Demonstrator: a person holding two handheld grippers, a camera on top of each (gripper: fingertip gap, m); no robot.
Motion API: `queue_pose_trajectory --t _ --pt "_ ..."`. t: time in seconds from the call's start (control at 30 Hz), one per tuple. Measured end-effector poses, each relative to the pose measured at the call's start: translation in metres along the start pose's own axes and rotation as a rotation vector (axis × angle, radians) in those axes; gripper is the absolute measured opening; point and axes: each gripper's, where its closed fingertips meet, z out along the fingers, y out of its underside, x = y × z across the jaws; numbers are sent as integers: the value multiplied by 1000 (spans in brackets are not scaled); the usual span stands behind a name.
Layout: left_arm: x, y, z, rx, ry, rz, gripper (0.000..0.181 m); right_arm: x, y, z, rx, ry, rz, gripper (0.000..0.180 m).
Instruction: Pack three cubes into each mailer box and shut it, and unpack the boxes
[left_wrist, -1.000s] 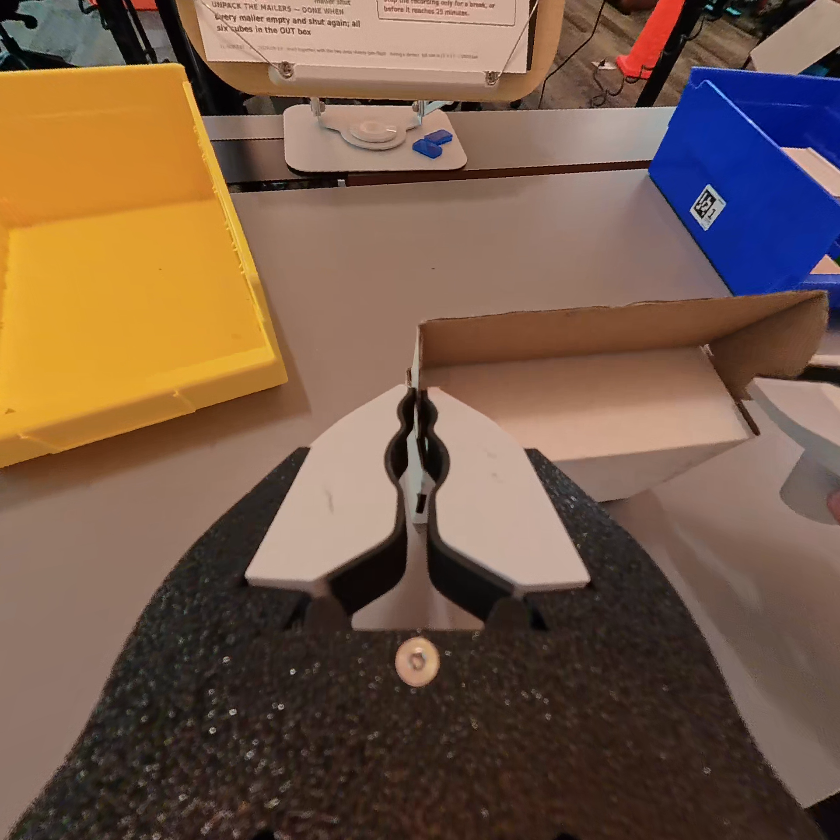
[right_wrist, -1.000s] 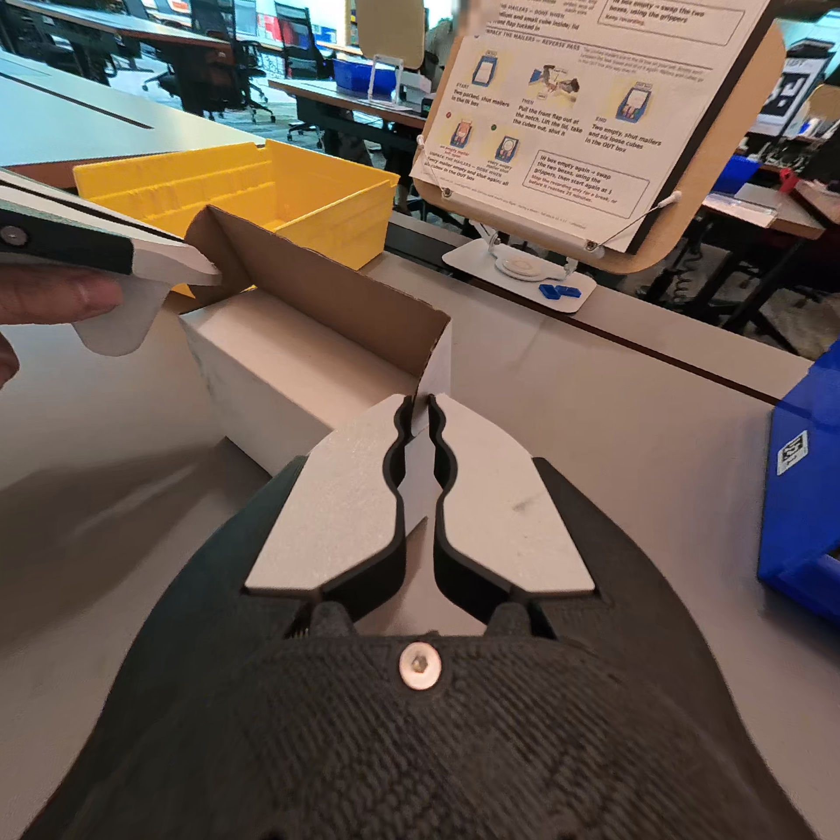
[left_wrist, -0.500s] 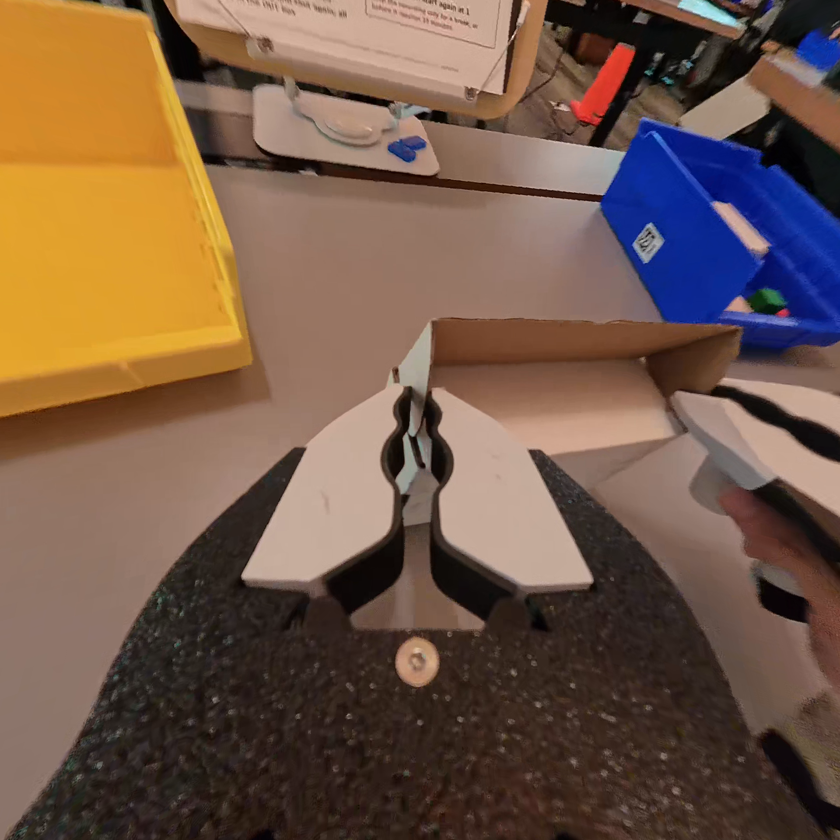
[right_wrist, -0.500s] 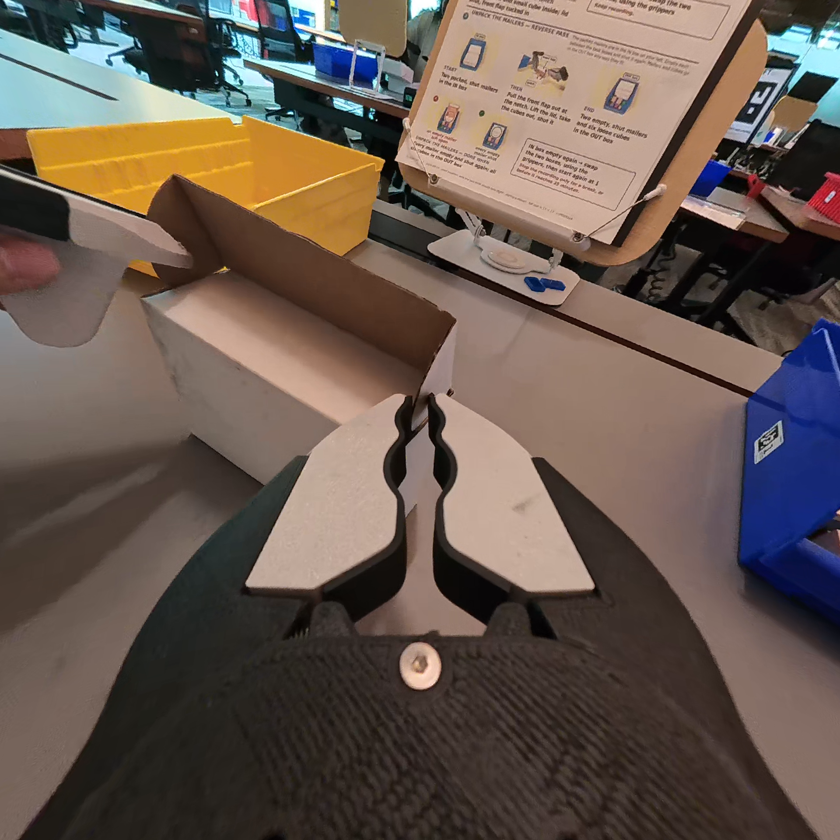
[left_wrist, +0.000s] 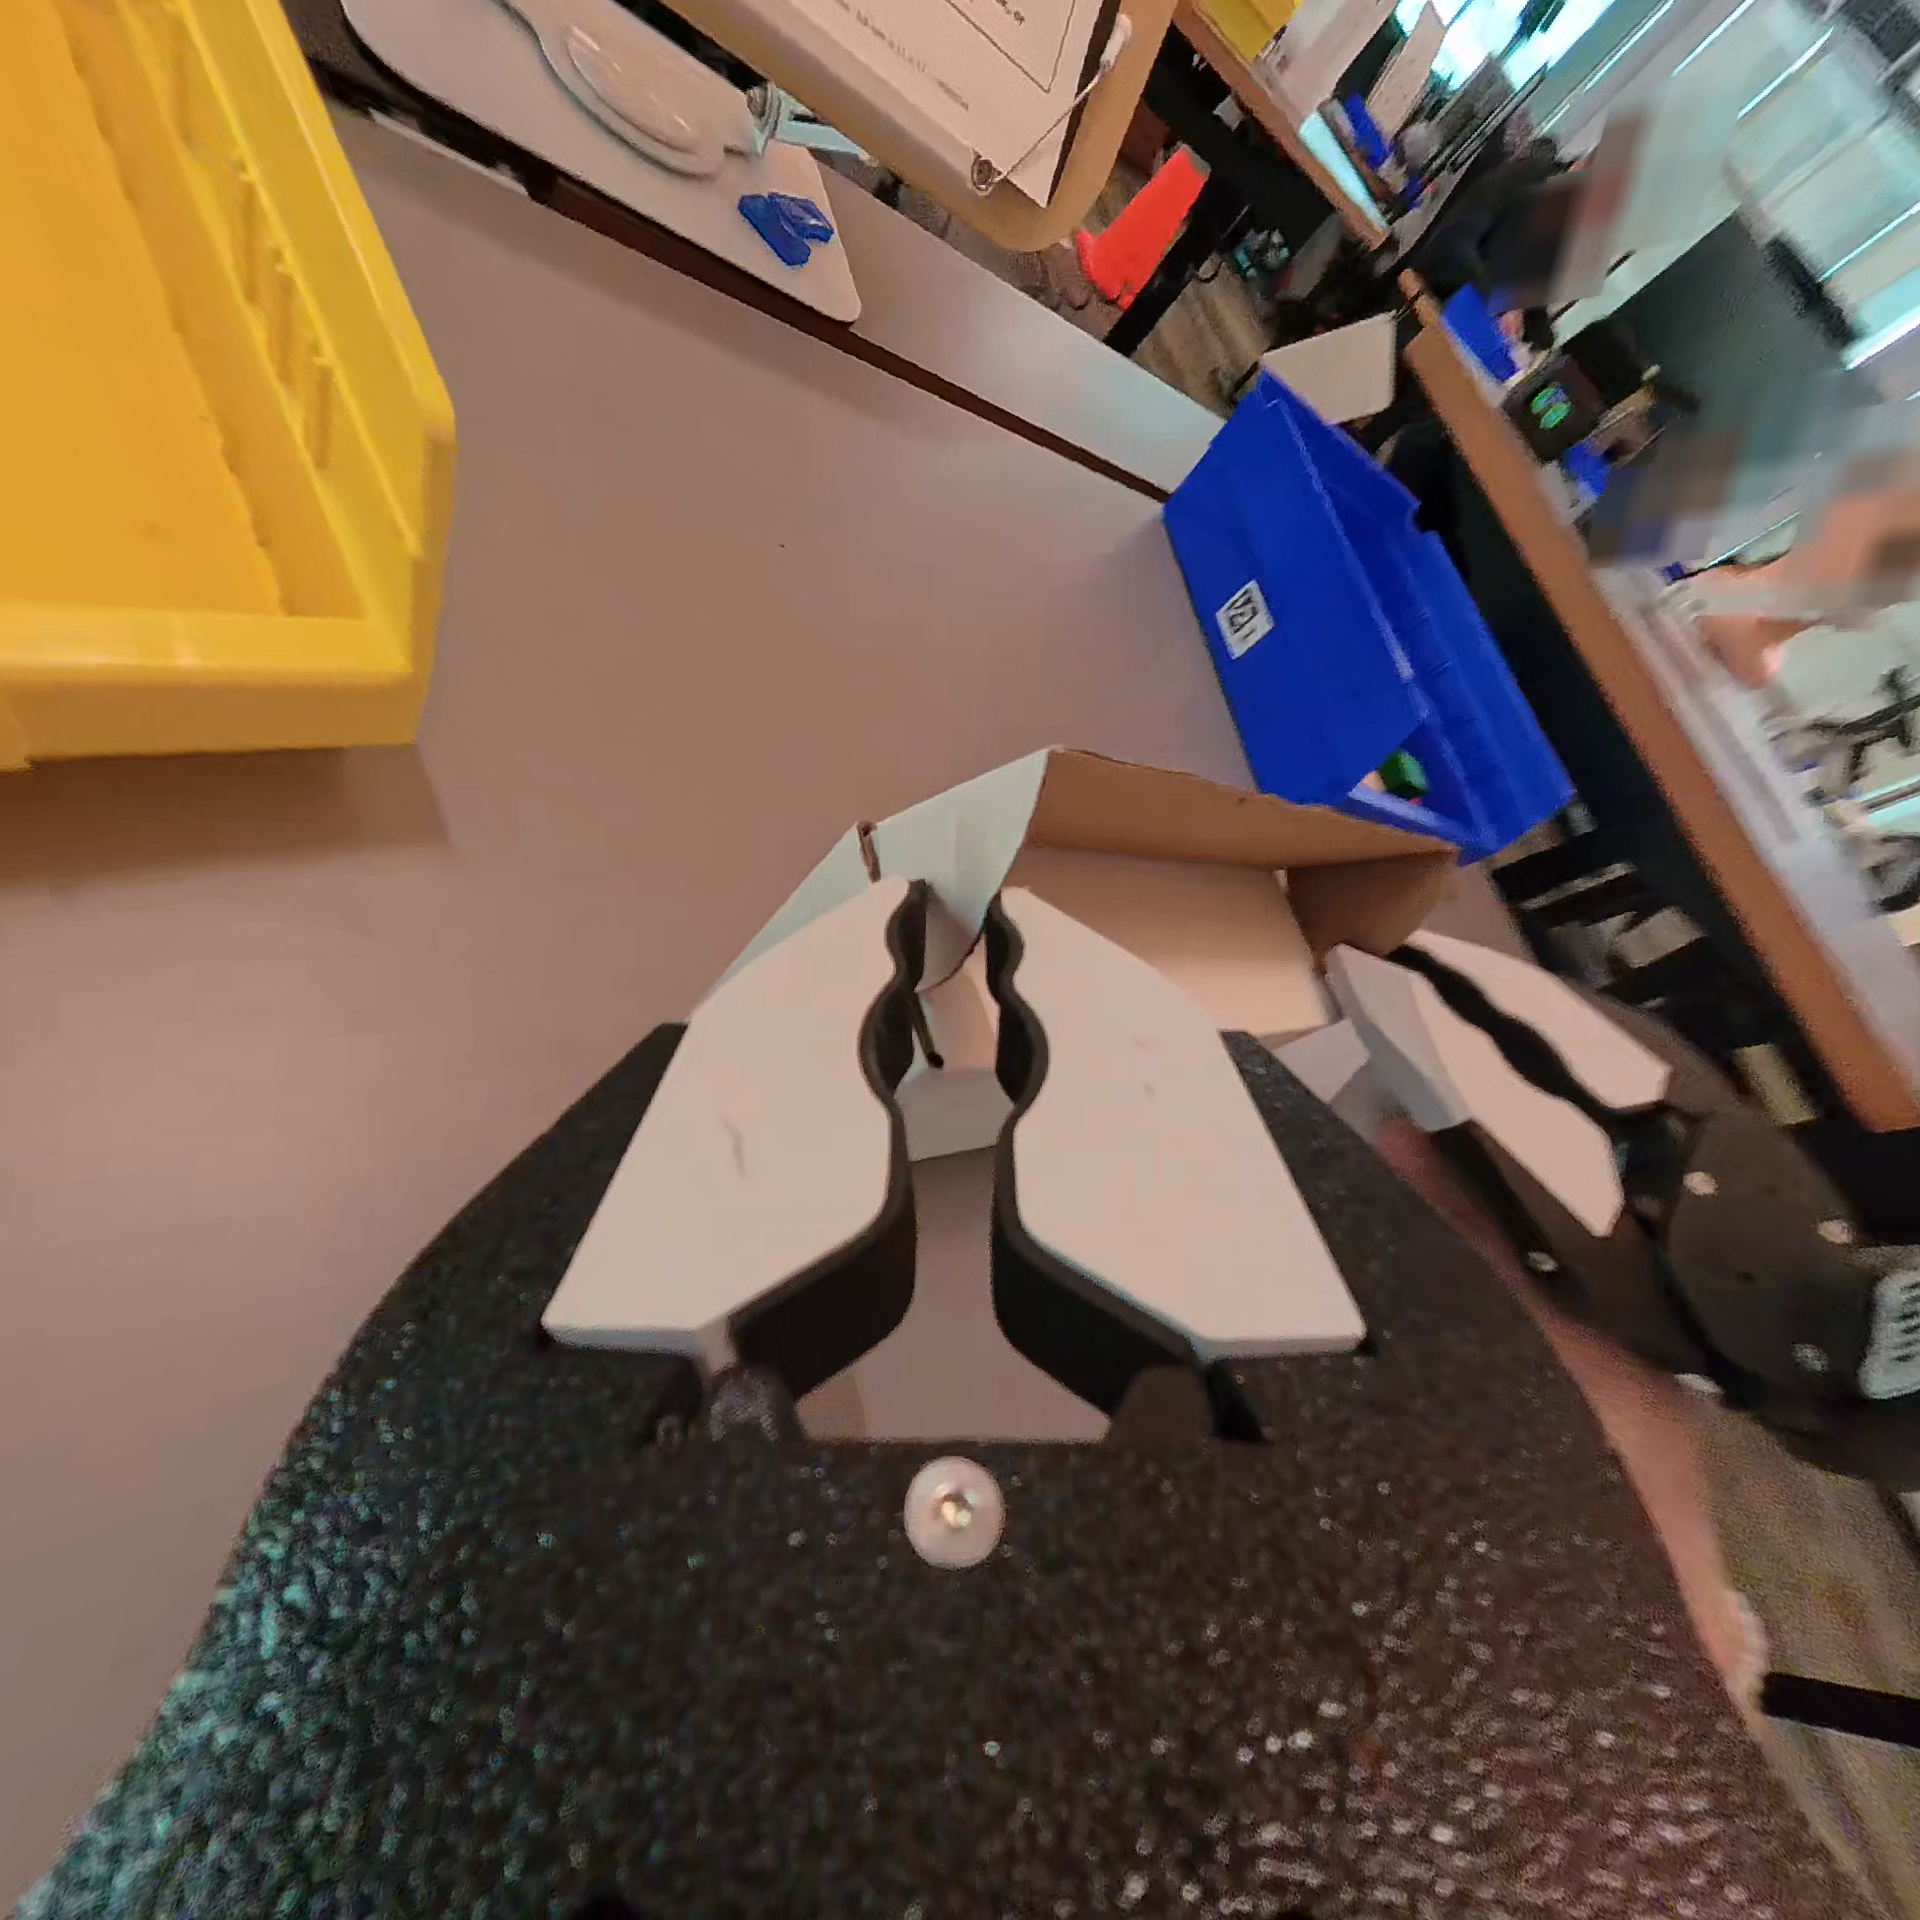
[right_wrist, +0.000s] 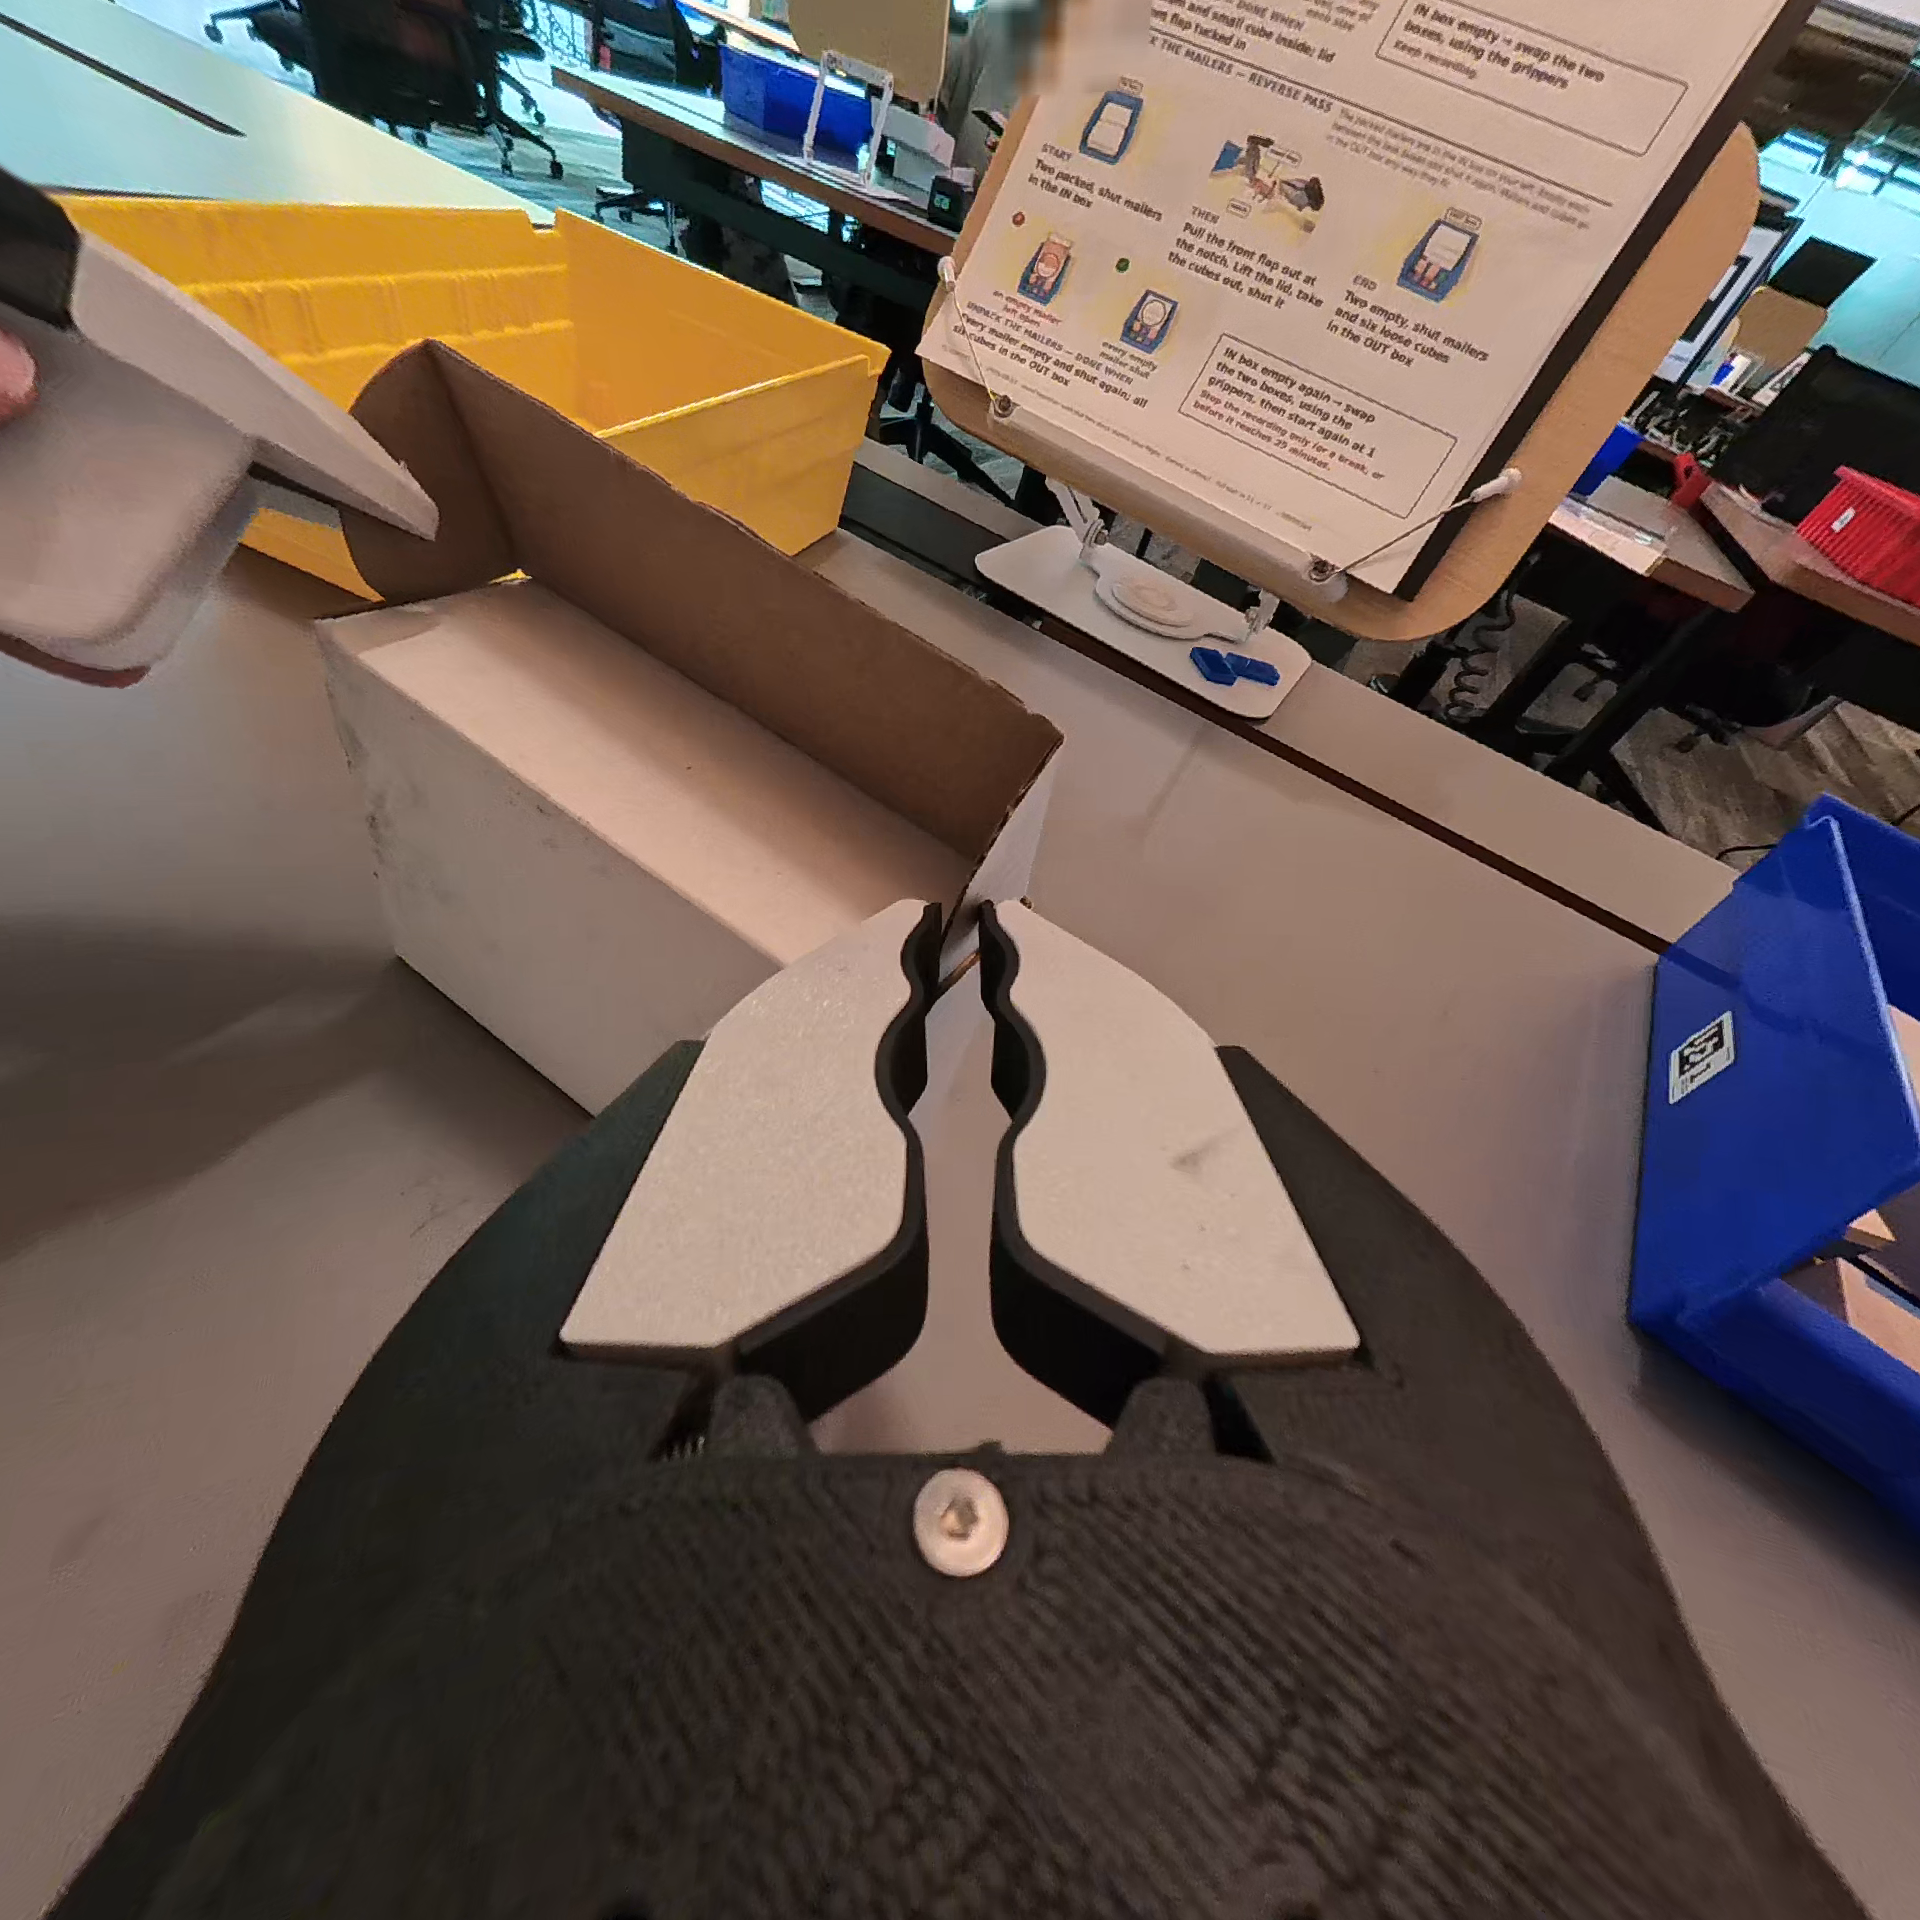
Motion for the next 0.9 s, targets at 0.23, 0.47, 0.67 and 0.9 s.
queue_pose_trajectory --t 0.23,0.47,0.67,0.9 --pt "2 1 0 -29 -101 61 8 1 1 -1 -4 4 -14 7" --pt "4 2 2 11 -26 -60 10 2 0 -2 0 14 -10 7" --pt "-2 10 -1 8 -203 332 5 1 3 -3 3 11 -27 7" --pt "-4 15 -2 44 -345 490 3 -2 7 -6 26 -40 -15 8"
